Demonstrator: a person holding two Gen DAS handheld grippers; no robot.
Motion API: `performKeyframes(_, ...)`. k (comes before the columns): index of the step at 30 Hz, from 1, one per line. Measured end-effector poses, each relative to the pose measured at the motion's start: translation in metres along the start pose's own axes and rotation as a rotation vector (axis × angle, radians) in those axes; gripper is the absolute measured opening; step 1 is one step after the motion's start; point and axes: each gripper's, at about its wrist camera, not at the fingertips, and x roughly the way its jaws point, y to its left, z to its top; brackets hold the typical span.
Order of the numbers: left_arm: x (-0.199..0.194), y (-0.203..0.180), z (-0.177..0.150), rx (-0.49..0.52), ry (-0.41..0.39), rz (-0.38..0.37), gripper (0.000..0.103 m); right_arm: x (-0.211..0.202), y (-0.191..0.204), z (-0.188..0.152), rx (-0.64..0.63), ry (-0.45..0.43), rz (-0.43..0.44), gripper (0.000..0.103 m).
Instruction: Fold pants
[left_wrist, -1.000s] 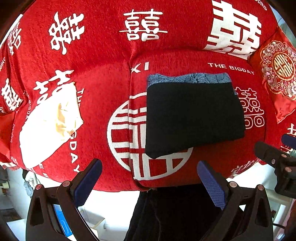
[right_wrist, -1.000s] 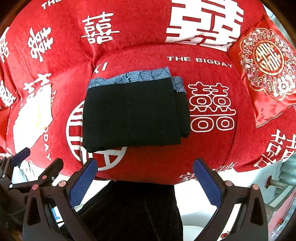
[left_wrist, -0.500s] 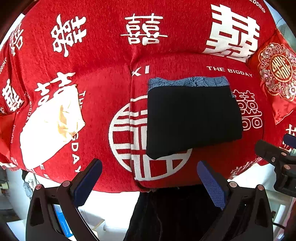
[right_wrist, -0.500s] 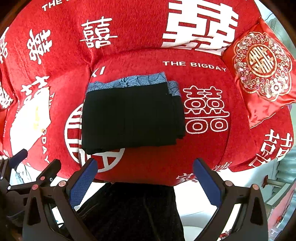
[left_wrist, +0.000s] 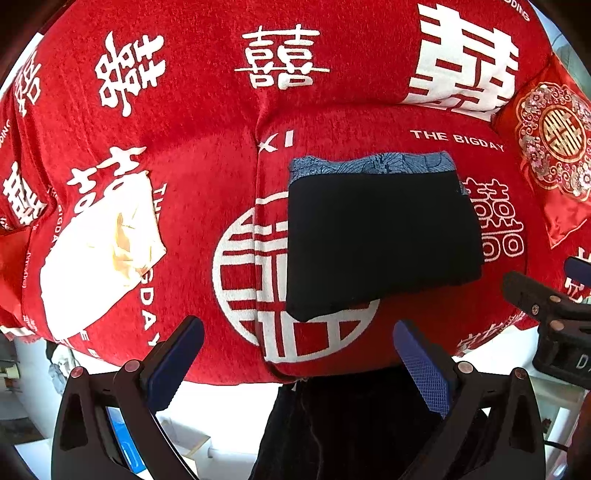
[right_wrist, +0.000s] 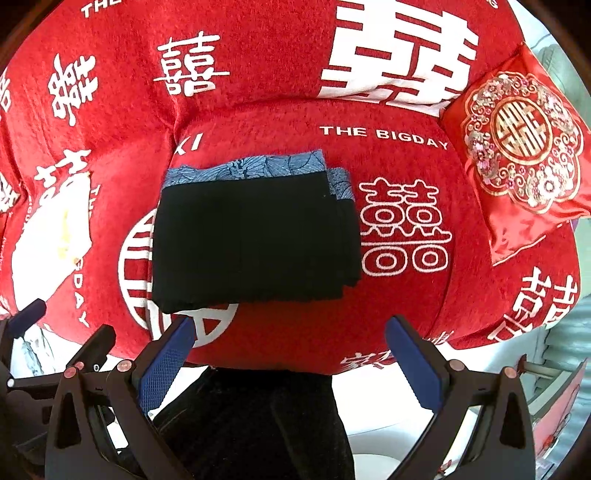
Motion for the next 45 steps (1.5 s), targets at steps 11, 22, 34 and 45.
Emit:
performKeyframes(11,0.010,-0.015,0.021,0.024,0.005,0.030,0.103,0.014,-0.011,0.022,-0.057,0.018,-0.007,0.103)
performKeyframes(22,0.016,-0.028,0.032,-0.029,0.026,0.042,0.103,0.024,-0.023,0.036,-0.085,0.063,0.025,0.103)
performKeyframes(34,0.013,-0.037,0.033,-0.050,0.041,0.061,0.103,0.028,-0.033,0.045,-0.074,0.086,0.047,0.103)
performKeyframes(45,0.014,-0.043,0.036,-0.054,0.049,0.053,0.103,0.031,-0.036,0.048,-0.074,0.091,0.058,0.103)
